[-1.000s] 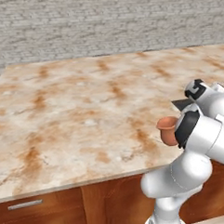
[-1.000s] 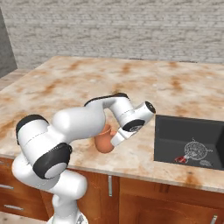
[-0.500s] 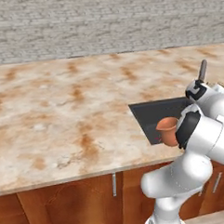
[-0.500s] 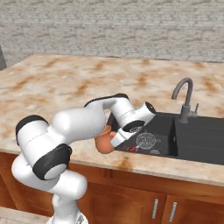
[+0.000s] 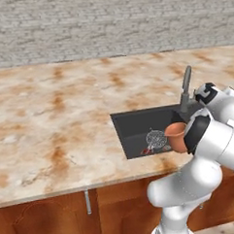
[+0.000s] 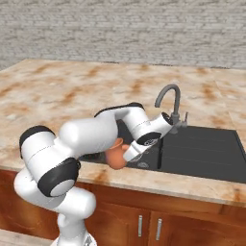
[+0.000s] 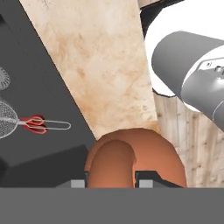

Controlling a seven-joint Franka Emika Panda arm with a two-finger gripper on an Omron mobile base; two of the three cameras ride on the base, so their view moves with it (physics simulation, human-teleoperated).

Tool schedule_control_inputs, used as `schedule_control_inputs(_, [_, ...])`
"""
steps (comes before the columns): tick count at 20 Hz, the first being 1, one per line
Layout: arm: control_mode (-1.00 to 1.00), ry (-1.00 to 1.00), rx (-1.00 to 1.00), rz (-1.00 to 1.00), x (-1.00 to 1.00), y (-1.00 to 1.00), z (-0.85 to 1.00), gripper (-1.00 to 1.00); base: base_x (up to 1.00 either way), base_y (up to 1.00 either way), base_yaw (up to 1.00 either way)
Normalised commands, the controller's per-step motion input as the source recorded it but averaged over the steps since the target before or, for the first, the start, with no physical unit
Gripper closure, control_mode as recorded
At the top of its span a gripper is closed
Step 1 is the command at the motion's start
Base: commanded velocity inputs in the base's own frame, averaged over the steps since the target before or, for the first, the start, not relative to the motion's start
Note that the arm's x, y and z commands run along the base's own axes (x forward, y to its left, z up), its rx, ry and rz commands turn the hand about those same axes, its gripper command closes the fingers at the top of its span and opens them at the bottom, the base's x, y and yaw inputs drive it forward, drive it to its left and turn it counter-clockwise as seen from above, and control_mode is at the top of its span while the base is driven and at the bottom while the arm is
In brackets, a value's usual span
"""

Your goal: Pick the strainer and jug and place them in the sink. Then turn on the water.

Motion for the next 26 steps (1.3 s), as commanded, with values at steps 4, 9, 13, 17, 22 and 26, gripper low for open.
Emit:
schedule_control_inputs(4, [1.00,0.00,0.00,0.00,0.00,0.00,0.00,1.00,0.58,-0.03,0.00])
schedule_control_inputs(9, [1.00,0.00,0.00,0.00,0.00,0.00,0.00,1.00,0.55,0.00,-0.06])
schedule_control_inputs(13, [1.00,0.00,0.00,0.00,0.00,0.00,0.00,1.00,0.24,0.00,-0.01])
schedule_control_inputs(17, [-1.00,0.00,0.00,0.00,0.00,0.00,0.00,1.00,0.02,0.00,0.00])
schedule_control_inputs(22, [-1.00,-0.04,0.00,0.00,0.38,0.00,-0.11,1.00,0.00,0.00,0.00])
schedule_control_inputs(26, [-1.00,-0.20,0.00,0.00,1.00,0.02,-0.40,1.00,0.00,0.00,0.00])
